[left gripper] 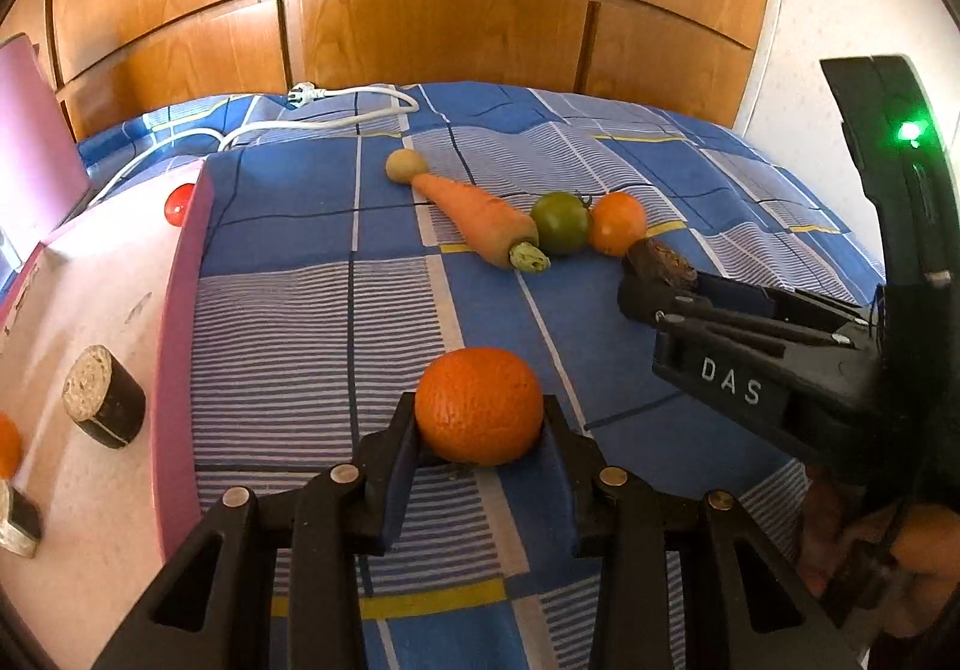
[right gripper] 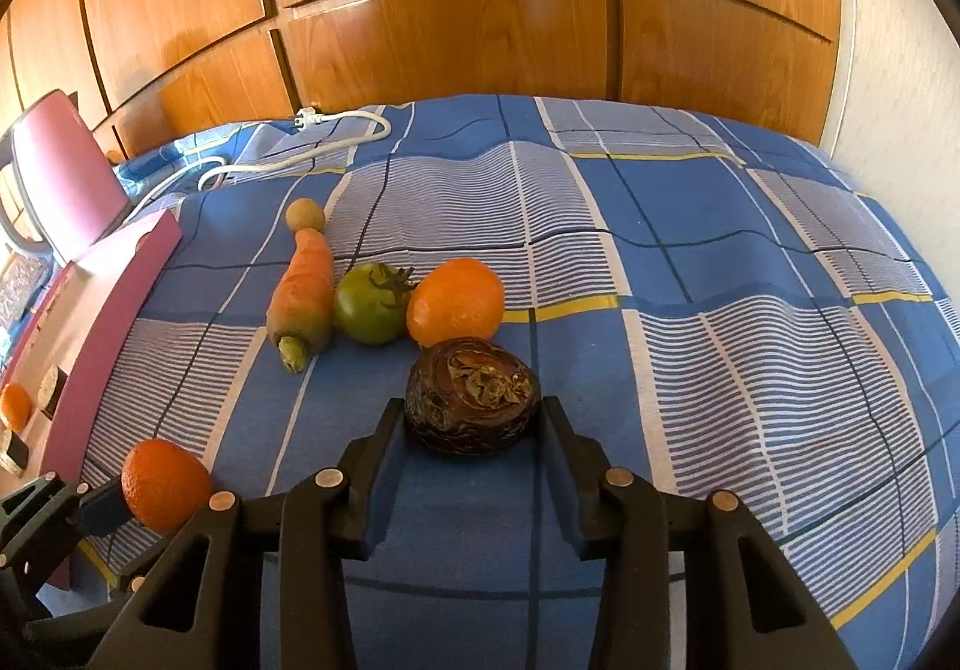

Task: Organize fruits
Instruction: 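Grasp the second orange with the left tool while the right tool holds the dark fruit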

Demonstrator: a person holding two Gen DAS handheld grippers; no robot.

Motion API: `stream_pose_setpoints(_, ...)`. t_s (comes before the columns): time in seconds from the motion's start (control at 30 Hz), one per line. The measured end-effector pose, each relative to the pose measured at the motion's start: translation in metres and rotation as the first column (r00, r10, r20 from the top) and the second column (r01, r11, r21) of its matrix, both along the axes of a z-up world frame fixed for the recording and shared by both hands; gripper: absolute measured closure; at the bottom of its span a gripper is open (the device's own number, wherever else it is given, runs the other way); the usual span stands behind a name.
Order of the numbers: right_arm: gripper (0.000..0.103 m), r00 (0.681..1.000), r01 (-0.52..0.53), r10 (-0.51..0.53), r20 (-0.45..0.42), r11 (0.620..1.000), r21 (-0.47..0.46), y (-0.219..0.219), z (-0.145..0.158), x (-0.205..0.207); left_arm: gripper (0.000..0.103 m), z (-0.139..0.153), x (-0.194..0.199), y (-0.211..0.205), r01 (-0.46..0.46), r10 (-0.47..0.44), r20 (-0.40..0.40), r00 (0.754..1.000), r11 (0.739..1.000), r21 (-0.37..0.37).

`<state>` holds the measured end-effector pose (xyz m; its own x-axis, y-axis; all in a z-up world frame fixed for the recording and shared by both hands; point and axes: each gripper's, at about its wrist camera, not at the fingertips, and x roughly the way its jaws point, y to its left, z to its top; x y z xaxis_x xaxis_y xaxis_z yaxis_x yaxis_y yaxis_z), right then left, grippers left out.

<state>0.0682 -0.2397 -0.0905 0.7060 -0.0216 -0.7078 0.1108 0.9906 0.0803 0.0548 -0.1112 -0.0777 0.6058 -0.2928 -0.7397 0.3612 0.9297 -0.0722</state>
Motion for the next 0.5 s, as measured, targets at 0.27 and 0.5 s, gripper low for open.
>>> stream_pose_setpoints(0.27,0.060,0.999,-0.034,0.034,-0.003,0.999,-0.025,0.013,0.001,-0.020,0.065,0.002,-0.006,0.004,-0.007,0.007,-0.012,1.000,1.000,-0.002)
stream_pose_setpoints(0.5,0.060,0.998,-0.061,0.060,-0.016,0.998,-0.010,0.023,0.002,-0.035,0.066,0.004,-0.013,0.010,-0.018,0.018,-0.018,1.000,1.000,0.003)
